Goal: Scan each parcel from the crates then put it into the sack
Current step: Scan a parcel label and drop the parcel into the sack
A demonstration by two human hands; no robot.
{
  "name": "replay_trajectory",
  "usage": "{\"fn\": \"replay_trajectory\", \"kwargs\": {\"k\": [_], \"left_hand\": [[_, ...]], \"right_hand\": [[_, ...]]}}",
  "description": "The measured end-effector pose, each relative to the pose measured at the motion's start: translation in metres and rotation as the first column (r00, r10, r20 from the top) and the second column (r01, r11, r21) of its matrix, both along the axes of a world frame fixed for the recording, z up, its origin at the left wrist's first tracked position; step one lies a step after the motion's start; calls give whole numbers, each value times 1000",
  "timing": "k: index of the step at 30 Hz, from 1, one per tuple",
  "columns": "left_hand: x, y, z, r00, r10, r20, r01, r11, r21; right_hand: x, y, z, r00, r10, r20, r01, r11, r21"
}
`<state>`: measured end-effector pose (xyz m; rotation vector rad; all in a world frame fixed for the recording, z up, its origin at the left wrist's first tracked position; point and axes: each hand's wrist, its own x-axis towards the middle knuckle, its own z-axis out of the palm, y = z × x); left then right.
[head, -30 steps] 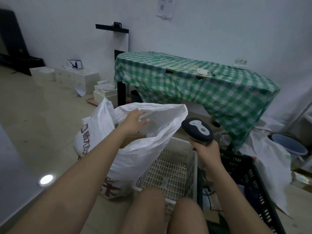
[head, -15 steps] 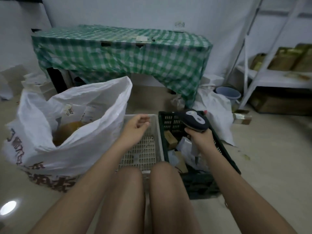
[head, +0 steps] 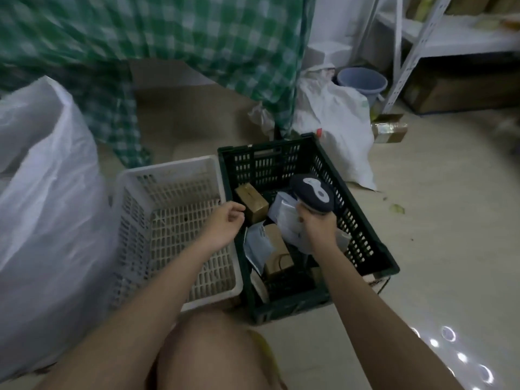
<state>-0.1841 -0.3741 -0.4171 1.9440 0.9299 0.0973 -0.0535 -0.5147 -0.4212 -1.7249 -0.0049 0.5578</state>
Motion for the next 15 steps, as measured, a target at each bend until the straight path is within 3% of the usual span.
{"fn": "replay_trajectory", "kwargs": {"k": [2, 7, 8, 10, 15], "left_hand": [[23, 12, -29, 997, -58, -46, 59, 998, 21], [80, 24, -95, 945, -263, -197, 277, 959, 51], [89, 24, -109, 927, -296, -232, 318, 946, 62], [104, 25, -135, 877, -357, -323, 394, 917, 55], [127, 26, -193, 677, -466, -569, 592, 805, 46]], "right_hand": [[18, 17, -25, 998, 0, -65, -2, 999, -40], [46, 42, -95, 970, -44, -241, 53, 998, 30], [49, 44, -108, 977, -43, -211, 39, 999, -23], [55, 43, -135, 982, -55, -180, 31, 990, -135], [64, 48, -169, 966, -48, -253, 31, 997, -68]]}}
